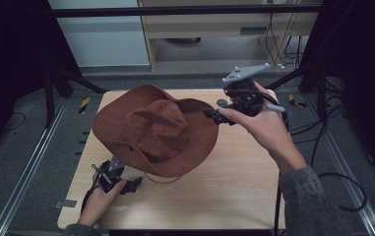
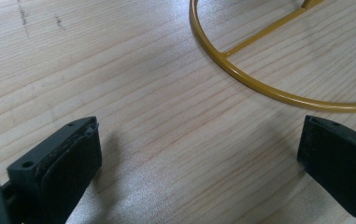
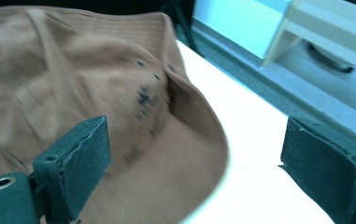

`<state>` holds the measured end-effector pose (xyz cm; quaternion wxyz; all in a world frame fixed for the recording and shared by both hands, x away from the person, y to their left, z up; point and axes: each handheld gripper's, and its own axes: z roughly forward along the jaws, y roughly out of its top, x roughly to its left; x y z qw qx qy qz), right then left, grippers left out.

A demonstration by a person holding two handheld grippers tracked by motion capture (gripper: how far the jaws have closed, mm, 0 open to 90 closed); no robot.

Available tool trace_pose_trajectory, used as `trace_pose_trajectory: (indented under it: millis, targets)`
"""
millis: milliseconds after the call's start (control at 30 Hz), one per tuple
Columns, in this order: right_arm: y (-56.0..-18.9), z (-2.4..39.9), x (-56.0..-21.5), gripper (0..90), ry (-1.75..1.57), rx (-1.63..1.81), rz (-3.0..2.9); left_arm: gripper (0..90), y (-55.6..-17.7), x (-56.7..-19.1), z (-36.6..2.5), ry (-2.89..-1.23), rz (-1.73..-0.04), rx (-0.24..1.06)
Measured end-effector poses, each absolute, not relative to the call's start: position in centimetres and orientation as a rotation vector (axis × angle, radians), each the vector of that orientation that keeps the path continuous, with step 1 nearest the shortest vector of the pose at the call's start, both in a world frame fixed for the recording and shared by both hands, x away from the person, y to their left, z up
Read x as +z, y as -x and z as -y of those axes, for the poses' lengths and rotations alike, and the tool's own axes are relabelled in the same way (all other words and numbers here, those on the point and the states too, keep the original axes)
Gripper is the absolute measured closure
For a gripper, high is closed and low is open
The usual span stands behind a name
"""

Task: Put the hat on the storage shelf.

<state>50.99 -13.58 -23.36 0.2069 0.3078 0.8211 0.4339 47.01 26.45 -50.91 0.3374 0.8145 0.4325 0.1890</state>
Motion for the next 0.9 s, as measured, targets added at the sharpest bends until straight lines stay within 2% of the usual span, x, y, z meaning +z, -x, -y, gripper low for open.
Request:
trace_pose_trajectory:
  millis: [267,400,433,467,700,800,900]
  targets:
    - [-48.7,17.6,-28.1,9.5,-0.957,1.185,-2.209,0.0,-47.0,-50.9,-26.5,-2.125,-1.127,0.488]
    - [-47.9,18.9,-32.5,10.0,-1.009,1.143,-2.219,0.0,-47.0,-50.9,-26.5,-2.126,-1.127,0.490]
    - [-47.6,19.3,-34.6,10.5,-1.040,1.128,-2.230,0.0,-47.0,-50.9,-26.5,-2.127,-1.127,0.489]
    - [-47.6,19.3,-34.6,10.5,-1.040,1.128,-2.230,0.0,-47.0,-50.9,-26.5,-2.126,-1.127,0.490]
    - [-47.2,20.0,-43.0,10.3,-1.169,1.002,-2.290,0.0,-47.0,-50.9,-26.5,-2.126,-1.126,0.489]
    - [-47.3,20.0,-45.4,10.3,-1.215,1.033,-2.288,0.0,-47.0,-50.9,-26.5,-2.130,-1.124,0.488]
    - [-47.3,20.0,-46.3,10.4,-1.237,1.035,-2.286,0.0,-47.0,-50.9,-26.5,-2.125,-1.127,0.489]
